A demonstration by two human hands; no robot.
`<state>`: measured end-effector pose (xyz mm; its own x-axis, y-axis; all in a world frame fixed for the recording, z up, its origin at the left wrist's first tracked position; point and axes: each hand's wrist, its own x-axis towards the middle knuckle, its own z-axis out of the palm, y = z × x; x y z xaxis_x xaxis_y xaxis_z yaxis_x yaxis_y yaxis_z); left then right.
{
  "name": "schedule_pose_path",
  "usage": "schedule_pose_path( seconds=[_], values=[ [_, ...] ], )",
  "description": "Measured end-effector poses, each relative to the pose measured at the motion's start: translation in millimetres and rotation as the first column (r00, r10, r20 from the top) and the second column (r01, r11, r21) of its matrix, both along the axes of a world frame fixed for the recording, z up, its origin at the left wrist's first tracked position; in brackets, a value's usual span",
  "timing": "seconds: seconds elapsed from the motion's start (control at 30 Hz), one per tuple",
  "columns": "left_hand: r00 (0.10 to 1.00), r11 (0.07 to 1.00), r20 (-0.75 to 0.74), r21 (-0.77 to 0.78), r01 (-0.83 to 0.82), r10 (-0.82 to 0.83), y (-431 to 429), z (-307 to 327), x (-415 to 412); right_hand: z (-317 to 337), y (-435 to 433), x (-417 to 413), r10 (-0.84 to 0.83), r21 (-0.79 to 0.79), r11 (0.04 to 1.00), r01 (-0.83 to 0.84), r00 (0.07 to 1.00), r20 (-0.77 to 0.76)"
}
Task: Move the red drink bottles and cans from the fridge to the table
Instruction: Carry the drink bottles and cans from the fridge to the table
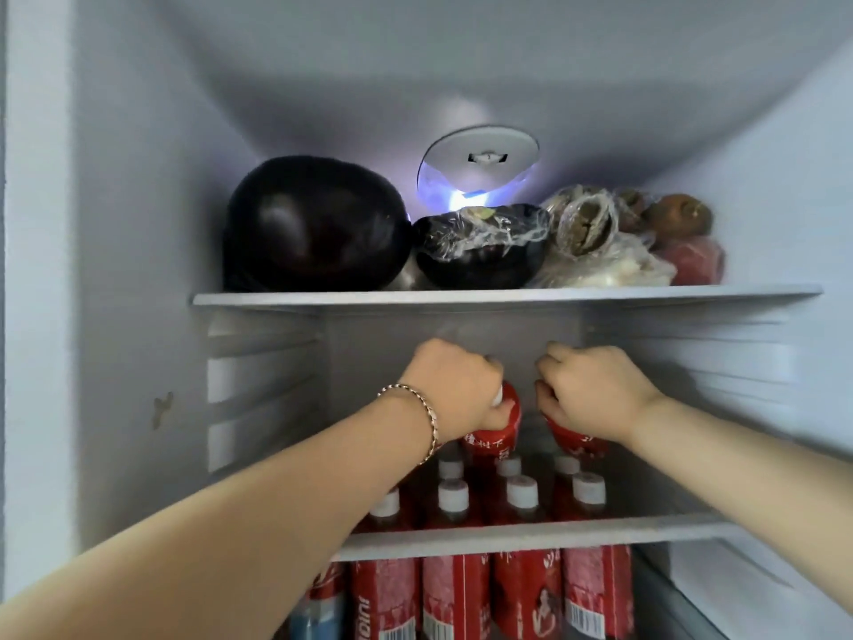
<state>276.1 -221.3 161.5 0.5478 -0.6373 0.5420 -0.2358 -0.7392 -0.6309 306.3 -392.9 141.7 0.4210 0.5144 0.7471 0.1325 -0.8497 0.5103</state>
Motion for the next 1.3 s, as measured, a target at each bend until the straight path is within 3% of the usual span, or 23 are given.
schedule_pose_path(
  seconds=[0.3, 0.53, 0.7, 0.83, 0.97, 1.17, 1.23, 1.3],
  values=[
    [0.996, 0.996, 0.033, 0.038, -0.084, 0.083, -4, 4, -72, 4, 13, -69, 0.103, 0.018, 0.995, -0.103, 0.995, -0.004],
    [0.962, 0.953, 0.059, -0.169, -0.253, 0.266, 12, -14, -155, 9, 37, -126, 0.309, 0.050, 0.950, -0.310, 0.951, 0.018],
    [0.900, 0.875, -0.017, -0.226, -0.428, 0.436, 33, -34, -222, 7, 82, -169, 0.544, 0.032, 0.839, -0.543, 0.839, -0.017],
    [0.766, 0.714, -0.176, -0.281, -0.641, 0.618, 68, -52, -291, -11, 135, -223, 0.593, -0.039, 0.794, -0.607, 0.786, -0.174],
    [0.567, 0.512, -0.276, -0.250, -0.822, 0.776, 108, -85, -375, -47, 186, -286, 0.664, -0.049, 0.682, -0.729, 0.647, -0.375],
    [0.244, 0.187, -0.403, -0.175, -0.967, 0.882, 144, -145, -541, -99, 257, -425, 0.771, -0.126, 0.389, -0.913, 0.397, -0.497],
    [0.106, 0.044, -0.465, -0.143, -0.989, 0.879, 153, -170, -618, -123, 282, -493, 0.788, -0.094, 0.232, -0.968, 0.244, -0.565],
    [0.031, -0.019, -0.475, -0.100, -0.995, 0.880, 152, -184, -667, -136, 291, -543, 0.773, -0.120, 0.195, -0.974, 0.227, -0.593]
  ],
)
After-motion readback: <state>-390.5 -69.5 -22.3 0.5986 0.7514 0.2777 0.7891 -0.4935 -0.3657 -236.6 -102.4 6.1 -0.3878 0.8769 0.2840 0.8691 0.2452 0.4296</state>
